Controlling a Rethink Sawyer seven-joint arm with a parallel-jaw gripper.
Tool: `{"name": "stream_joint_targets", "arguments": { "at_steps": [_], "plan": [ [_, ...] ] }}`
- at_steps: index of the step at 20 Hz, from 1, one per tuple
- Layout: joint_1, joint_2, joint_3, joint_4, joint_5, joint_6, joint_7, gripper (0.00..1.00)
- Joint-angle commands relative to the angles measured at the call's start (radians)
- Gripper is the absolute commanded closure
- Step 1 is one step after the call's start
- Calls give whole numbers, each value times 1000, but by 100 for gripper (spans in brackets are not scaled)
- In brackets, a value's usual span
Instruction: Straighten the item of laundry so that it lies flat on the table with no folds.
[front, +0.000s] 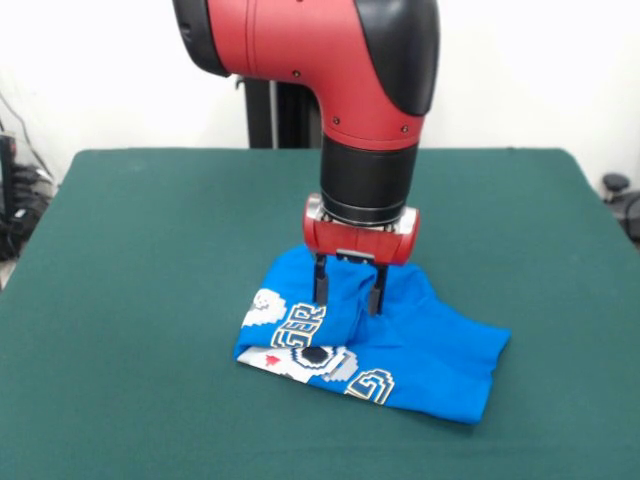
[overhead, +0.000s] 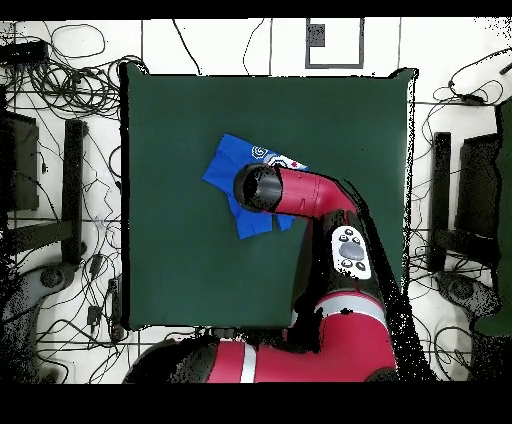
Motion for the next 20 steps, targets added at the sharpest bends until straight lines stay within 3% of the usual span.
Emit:
{"name": "stream_joint_targets", "arguments": {
  "at_steps": [1, 20],
  "plan": [
    [46, 52, 86, 20, 8, 72, 94, 0],
    [33, 41, 88, 19, 0, 91, 64, 0]
  ]
}}
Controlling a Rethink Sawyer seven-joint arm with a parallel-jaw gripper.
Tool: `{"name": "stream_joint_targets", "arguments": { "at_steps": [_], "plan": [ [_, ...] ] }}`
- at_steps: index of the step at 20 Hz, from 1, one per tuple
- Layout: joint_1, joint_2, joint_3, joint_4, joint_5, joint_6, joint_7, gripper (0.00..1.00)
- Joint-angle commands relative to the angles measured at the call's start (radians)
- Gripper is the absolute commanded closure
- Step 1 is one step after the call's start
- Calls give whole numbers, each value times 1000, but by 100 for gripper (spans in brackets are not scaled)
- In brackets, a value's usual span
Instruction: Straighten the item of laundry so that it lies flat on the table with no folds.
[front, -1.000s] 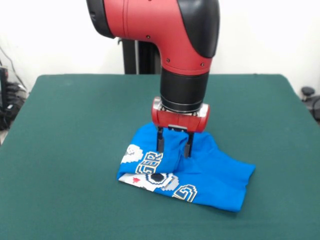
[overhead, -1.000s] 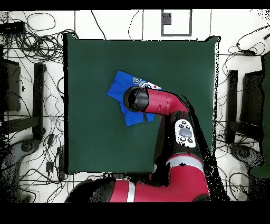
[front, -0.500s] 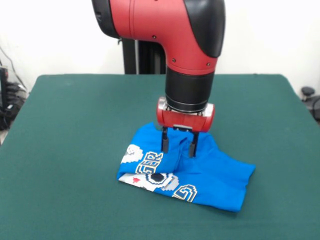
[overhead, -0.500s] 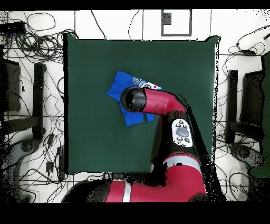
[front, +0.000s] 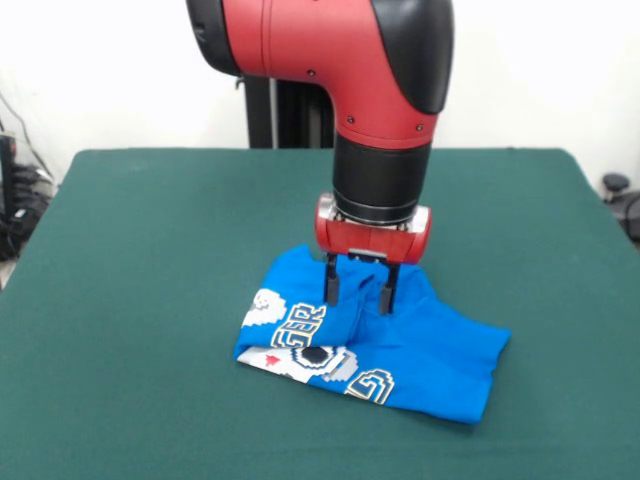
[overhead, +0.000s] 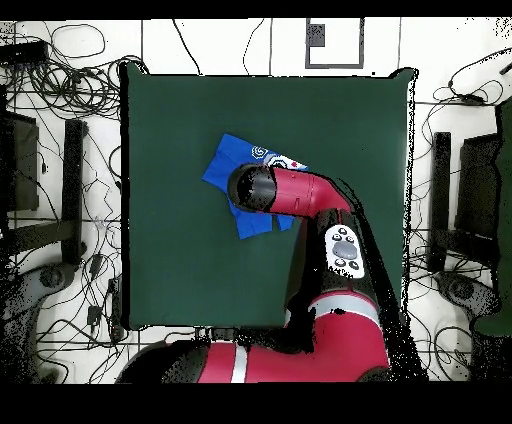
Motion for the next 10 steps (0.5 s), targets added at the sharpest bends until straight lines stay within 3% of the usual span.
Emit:
{"name": "stream_joint_targets", "arguments": {
  "at_steps": [1, 10],
  "plan": [
    [15, 44, 89, 17, 1, 92, 62, 0],
    [-1, 59, 92, 12, -7, 72, 51, 0]
  ]
}}
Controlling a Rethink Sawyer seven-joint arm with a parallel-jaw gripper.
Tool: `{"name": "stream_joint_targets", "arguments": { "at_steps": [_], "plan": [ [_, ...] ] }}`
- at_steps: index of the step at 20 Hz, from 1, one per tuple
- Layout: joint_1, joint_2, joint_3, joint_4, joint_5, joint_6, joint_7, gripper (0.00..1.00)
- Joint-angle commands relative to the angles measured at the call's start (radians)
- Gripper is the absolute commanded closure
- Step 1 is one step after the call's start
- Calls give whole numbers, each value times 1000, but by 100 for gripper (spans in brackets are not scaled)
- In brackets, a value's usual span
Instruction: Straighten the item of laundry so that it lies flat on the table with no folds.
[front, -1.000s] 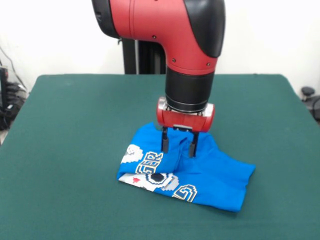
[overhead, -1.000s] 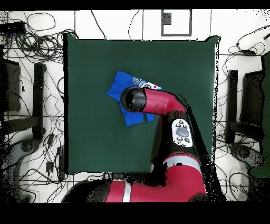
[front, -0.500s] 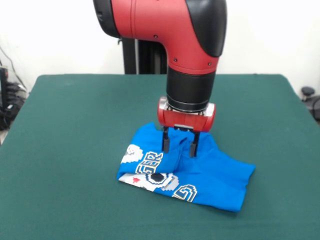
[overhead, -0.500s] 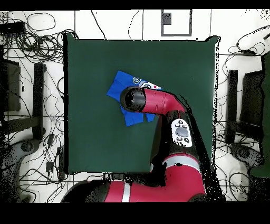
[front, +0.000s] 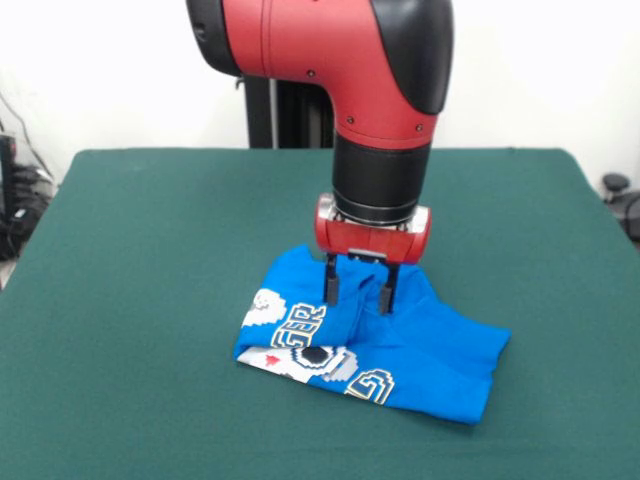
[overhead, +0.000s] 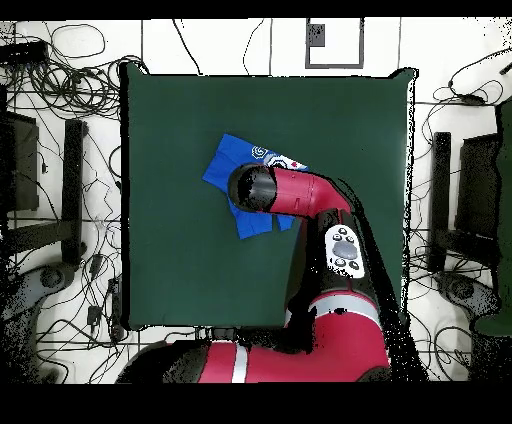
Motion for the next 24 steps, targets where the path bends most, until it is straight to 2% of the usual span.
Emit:
{"name": "stream_joint_targets", "arguments": {
  "at_steps": [1, 24],
  "plan": [
    [-1, 60, 92, 10, -8, 69, 50, 0],
    [2, 103, 87, -31, -14, 81, 43, 0]
  ]
}}
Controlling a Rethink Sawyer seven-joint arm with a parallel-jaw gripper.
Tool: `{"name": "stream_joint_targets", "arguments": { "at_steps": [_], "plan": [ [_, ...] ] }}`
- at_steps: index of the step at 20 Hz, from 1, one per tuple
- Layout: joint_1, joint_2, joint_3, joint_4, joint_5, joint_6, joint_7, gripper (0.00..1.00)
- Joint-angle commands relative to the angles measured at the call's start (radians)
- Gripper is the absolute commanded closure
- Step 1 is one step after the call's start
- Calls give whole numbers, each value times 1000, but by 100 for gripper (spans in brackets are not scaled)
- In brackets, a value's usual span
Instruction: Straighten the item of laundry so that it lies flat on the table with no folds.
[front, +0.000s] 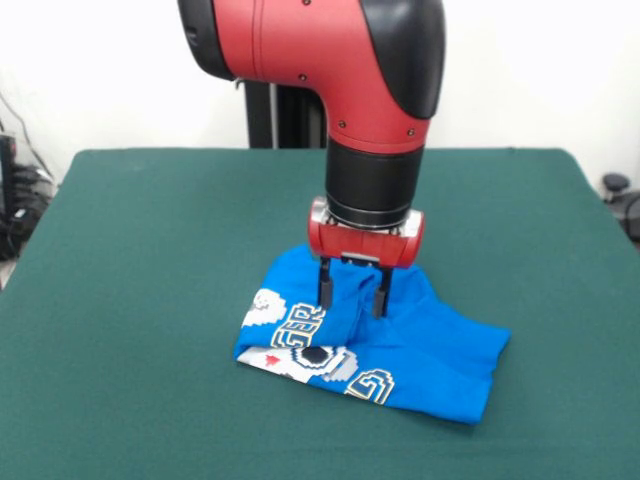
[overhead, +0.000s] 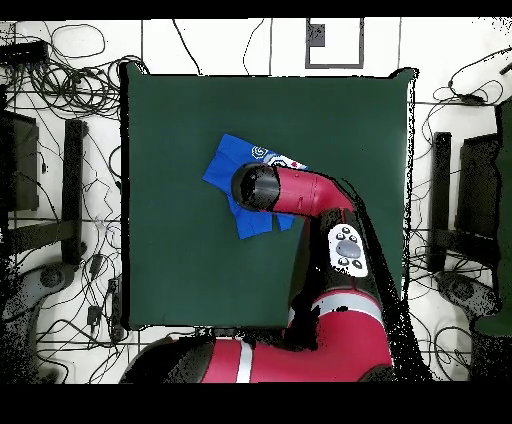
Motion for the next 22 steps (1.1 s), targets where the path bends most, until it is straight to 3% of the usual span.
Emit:
{"name": "stream_joint_targets", "arguments": {
  "at_steps": [1, 22],
  "plan": [
    [13, 94, 84, -21, -14, 85, 46, 0],
    [13, 110, 81, 16, -23, 54, 50, 0]
  ]
}}
